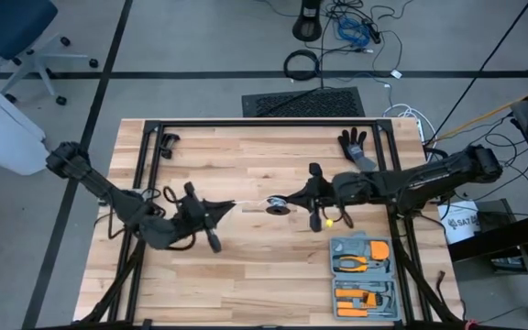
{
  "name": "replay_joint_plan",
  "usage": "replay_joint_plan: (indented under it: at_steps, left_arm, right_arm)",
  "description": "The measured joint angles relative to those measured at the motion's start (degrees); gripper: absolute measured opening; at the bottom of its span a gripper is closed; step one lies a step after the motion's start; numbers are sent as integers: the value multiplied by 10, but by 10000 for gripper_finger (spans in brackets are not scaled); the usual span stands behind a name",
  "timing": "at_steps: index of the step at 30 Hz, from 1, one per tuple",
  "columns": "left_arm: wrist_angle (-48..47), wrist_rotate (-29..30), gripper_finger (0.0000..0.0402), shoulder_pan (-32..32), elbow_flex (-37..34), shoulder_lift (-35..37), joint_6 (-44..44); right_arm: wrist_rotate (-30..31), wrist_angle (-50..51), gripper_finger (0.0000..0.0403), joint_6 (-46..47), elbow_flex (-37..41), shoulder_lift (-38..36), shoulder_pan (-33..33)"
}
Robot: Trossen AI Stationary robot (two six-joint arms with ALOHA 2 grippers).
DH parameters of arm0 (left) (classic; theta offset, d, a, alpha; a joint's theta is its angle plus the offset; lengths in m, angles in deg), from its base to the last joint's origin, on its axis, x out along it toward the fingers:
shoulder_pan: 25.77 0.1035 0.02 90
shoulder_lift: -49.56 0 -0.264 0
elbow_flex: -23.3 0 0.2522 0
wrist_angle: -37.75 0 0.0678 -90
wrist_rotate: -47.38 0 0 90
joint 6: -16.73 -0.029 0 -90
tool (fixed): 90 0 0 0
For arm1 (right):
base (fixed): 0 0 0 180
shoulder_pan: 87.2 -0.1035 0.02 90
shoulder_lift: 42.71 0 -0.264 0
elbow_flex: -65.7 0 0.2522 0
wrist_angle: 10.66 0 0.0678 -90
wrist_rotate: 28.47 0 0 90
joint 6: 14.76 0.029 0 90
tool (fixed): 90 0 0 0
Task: Coil cords
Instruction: Uncoil the white cable wire from the spool
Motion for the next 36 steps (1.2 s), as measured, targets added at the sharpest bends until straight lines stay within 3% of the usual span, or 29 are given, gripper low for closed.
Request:
replay_joint_plan:
  at_steps: [6,11,17,20,25,36]
  left_arm:
    - [163,-147,0,25,0,-55,-56]
    - [235,-220,0,49,0,-125,-58]
    - [318,-319,0,84,0,-215,-40]
    - [314,-364,0,100,0,-250,3]
    - [297,-388,0,115,0,-292,42]
    - [91,-388,0,130,0,-282,114]
  right_arm:
    - [67,-21,0,-1,0,26,1]
    - [138,-48,0,-15,0,31,1]
    - [163,-91,0,-37,0,31,0]
    - [158,-109,0,-48,0,31,-1]
    - [154,-133,0,-63,0,31,-1]
    - [140,-141,0,-66,0,-5,-17]
